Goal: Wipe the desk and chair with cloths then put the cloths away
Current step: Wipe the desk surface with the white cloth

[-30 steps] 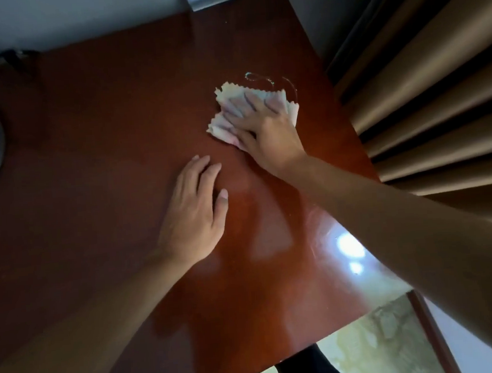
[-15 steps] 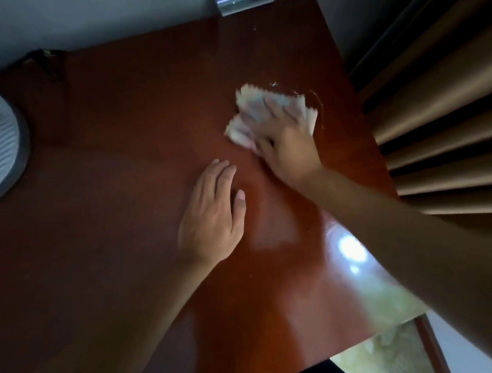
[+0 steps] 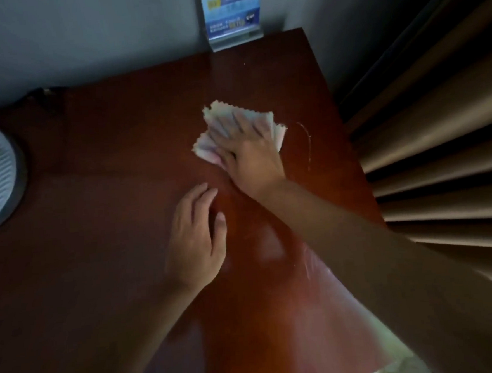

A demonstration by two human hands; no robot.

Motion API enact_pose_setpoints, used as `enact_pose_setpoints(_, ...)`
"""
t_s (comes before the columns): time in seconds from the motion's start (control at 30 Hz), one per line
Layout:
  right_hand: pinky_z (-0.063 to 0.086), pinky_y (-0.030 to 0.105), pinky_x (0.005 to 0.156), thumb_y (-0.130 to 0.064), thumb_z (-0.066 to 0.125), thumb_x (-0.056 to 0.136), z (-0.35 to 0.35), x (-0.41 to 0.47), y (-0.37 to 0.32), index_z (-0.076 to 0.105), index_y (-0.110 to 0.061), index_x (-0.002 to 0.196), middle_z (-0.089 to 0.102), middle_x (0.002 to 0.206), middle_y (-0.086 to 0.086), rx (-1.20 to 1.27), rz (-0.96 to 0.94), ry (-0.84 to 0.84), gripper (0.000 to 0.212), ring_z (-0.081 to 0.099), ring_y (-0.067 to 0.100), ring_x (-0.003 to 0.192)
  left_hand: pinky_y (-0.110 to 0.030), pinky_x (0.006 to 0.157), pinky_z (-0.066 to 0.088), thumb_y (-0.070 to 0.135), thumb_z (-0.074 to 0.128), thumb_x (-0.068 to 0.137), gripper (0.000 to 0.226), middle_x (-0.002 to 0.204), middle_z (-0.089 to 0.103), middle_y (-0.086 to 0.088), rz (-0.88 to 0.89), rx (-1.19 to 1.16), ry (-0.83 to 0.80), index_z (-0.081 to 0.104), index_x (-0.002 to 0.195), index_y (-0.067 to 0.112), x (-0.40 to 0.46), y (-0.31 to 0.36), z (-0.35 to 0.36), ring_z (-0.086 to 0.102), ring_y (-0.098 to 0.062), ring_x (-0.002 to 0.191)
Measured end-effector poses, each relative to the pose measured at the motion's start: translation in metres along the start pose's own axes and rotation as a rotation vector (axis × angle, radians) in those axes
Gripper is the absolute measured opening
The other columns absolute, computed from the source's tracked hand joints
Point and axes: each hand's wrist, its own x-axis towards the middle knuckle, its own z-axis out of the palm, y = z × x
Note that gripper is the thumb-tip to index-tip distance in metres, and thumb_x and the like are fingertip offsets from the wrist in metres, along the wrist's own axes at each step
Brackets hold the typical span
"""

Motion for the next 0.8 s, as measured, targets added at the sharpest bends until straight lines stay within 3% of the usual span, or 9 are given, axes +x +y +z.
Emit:
enact_pose_setpoints(0.1,0.028,0.054,0.113,-0.031,0.037,0.092,0.016,-0.019,-0.028,0.063,-0.018,0.130,0.060,0.137,0.006,-0.037,-0.085,0.025,0.048,0.045,0.034,0.136,-0.039,0.110,0.038,0.011,0.050,0.094,0.031,0.128,0.054,-0.015,-0.182,-0.046,0.179,0.058,0.122,0.001,0.029,-0.002,0.006,0.050,-0.026,0.125)
enact_pose_setpoints(0.2,0.020,0.048,0.120,-0.031,0.037,0.096,0.012,-0.012,-0.016,0.055,-0.021,0.138,0.051,0.146,0.003,-0.038,-0.138,-0.041,0.046,0.034,0.027,0.144,-0.037,0.112,0.031,0.016,0.044,0.094,0.039,0.139,0.050,-0.012,-0.266,-0.003,0.165,0.053,0.131,0.006,0.057,0.001,0.018,0.045,-0.025,0.132)
enact_pose_setpoints(0.27,0.018,0.047,0.121,-0.033,0.043,0.097,0.001,0.000,0.011,0.051,-0.024,0.141,0.047,0.150,0.002,-0.051,-0.043,-0.063,0.046,0.029,0.025,0.146,-0.042,0.115,0.031,0.021,0.042,0.095,0.041,0.142,0.049,-0.012,-0.226,0.033,0.120,0.052,0.132,0.006,0.072,0.010,0.030,0.042,-0.027,0.137)
enact_pose_setpoints(0.33,0.030,0.051,0.116,-0.031,0.048,0.093,-0.012,-0.005,0.054,0.059,-0.021,0.134,0.056,0.141,0.005,-0.084,0.117,0.111,0.043,0.043,0.029,0.138,-0.048,0.117,0.029,0.024,0.042,0.096,0.042,0.144,0.048,-0.014,-0.161,0.103,0.069,0.051,0.133,0.005,0.088,0.024,0.045,0.038,-0.030,0.141)
enact_pose_setpoints(0.43,0.027,0.055,0.114,-0.031,0.040,0.097,-0.034,-0.034,0.112,0.059,-0.019,0.134,0.053,0.143,0.010,-0.154,0.333,0.213,0.043,0.044,0.033,0.136,-0.047,0.120,0.024,0.023,0.041,0.099,0.041,0.146,0.047,-0.014,-0.145,0.229,0.022,0.050,0.135,0.005,0.095,0.037,0.061,0.034,-0.028,0.143)
enact_pose_setpoints(0.5,0.030,0.057,0.110,-0.027,0.038,0.097,-0.035,-0.038,0.109,0.054,-0.020,0.138,0.052,0.144,0.012,-0.203,0.436,0.227,0.045,0.043,0.035,0.136,-0.046,0.118,0.027,0.020,0.040,0.099,0.040,0.144,0.049,-0.015,-0.165,0.232,0.041,0.051,0.133,0.003,0.096,0.037,0.064,0.037,-0.029,0.142)
enact_pose_setpoints(0.63,0.026,0.050,0.116,-0.022,0.041,0.094,-0.001,-0.041,0.030,0.060,-0.014,0.133,0.056,0.141,0.010,-0.071,0.123,0.141,0.044,0.042,0.031,0.138,-0.047,0.113,0.034,0.020,0.035,0.099,0.041,0.139,0.053,-0.017,-0.135,0.207,0.089,0.055,0.129,0.000,0.094,0.033,0.064,0.043,-0.032,0.136)
enact_pose_setpoints(0.7,0.026,0.050,0.118,-0.022,0.044,0.098,0.000,-0.042,0.037,0.060,-0.014,0.133,0.054,0.143,0.006,-0.048,-0.009,0.098,0.039,0.039,0.028,0.141,-0.045,0.113,0.035,0.020,0.034,0.100,0.041,0.137,0.054,-0.018,-0.152,0.198,0.109,0.056,0.127,-0.001,0.095,0.033,0.064,0.044,-0.032,0.135)
enact_pose_setpoints(0.8,0.032,0.061,0.110,-0.023,0.049,0.097,-0.026,-0.028,0.096,0.061,-0.017,0.132,0.055,0.142,0.009,-0.151,0.109,0.116,0.038,0.042,0.035,0.138,-0.047,0.112,0.037,0.019,0.036,0.099,0.040,0.137,0.054,-0.018,-0.158,0.232,0.089,0.056,0.127,0.000,0.095,0.035,0.063,0.044,-0.033,0.136)
